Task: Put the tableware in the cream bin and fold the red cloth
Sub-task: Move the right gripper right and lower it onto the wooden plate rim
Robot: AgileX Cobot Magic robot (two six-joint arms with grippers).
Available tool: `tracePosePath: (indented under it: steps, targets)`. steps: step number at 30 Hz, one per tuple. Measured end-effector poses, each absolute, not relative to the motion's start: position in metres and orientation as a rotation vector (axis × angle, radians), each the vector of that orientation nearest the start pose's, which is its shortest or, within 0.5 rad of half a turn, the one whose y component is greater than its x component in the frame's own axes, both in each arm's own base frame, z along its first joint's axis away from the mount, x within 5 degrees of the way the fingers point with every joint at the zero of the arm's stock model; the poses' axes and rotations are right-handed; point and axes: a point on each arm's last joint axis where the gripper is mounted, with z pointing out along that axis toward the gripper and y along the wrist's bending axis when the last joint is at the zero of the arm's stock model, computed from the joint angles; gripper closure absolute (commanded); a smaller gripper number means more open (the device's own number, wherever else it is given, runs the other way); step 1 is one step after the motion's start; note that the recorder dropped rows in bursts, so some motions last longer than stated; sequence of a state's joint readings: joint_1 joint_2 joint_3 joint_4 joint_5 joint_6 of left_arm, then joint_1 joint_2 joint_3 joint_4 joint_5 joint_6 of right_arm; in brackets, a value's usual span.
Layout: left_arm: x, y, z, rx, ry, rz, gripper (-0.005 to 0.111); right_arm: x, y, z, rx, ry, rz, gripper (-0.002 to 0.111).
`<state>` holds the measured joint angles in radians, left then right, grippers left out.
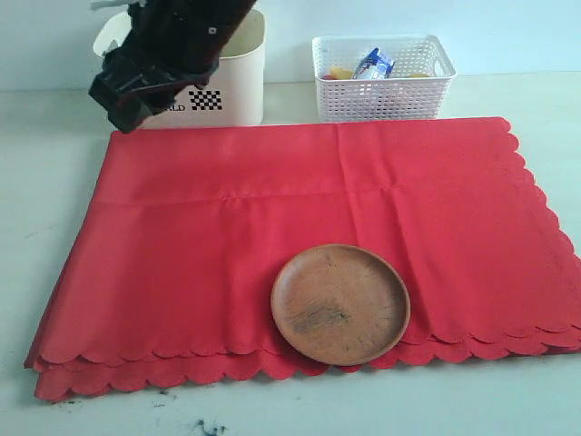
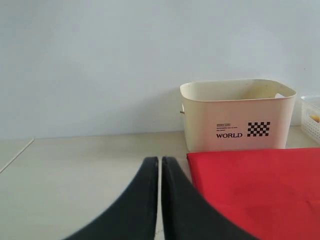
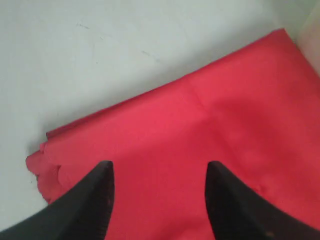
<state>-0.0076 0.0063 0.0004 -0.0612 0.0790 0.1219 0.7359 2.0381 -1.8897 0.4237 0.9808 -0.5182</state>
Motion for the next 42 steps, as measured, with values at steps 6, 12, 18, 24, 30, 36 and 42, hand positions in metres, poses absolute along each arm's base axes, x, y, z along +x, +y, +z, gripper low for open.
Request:
tracePosePath:
  steps: [6, 12, 18, 24, 30, 36, 42]
  targets:
    - [0.057, -0.001, 0.206, 0.058, 1.568, 0.038, 0.102, 0.293, 0.288, 0.283, -1.281, 2.239, 0.573, 0.056]
    - [0.057, -0.001, 0.206, 0.058, 1.568, 0.038, 0.102, 0.266, 0.234, 0.247, -1.136, 2.304, 0.487, 0.056]
    - [0.057, -0.001, 0.206, 0.058, 1.568, 0.038, 0.102, 0.251, 0.182, 0.194, -0.960, 2.395, 0.360, 0.062]
    - [0.057, -0.001, 0.206, 0.058, 1.568, 0.038, 0.102, 0.241, 0.153, 0.164, -0.843, 2.512, 0.312, 0.065]
    - [0.057, -0.001, 0.206, 0.058, 1.568, 0.038, 0.102, 0.230, 0.147, 0.152, -0.851, 2.574, 0.309, 0.065]
    - [0.057, -0.001, 0.206, 0.058, 1.568, 0.038, 0.102, 0.234, 0.146, 0.150, -0.790, 2.551, 0.296, 0.065]
    - [0.057, -0.001, 0.206, 0.058, 1.568, 0.038, 0.102, 0.242, 0.148, 0.128, -0.734, 2.575, 0.257, 0.065]
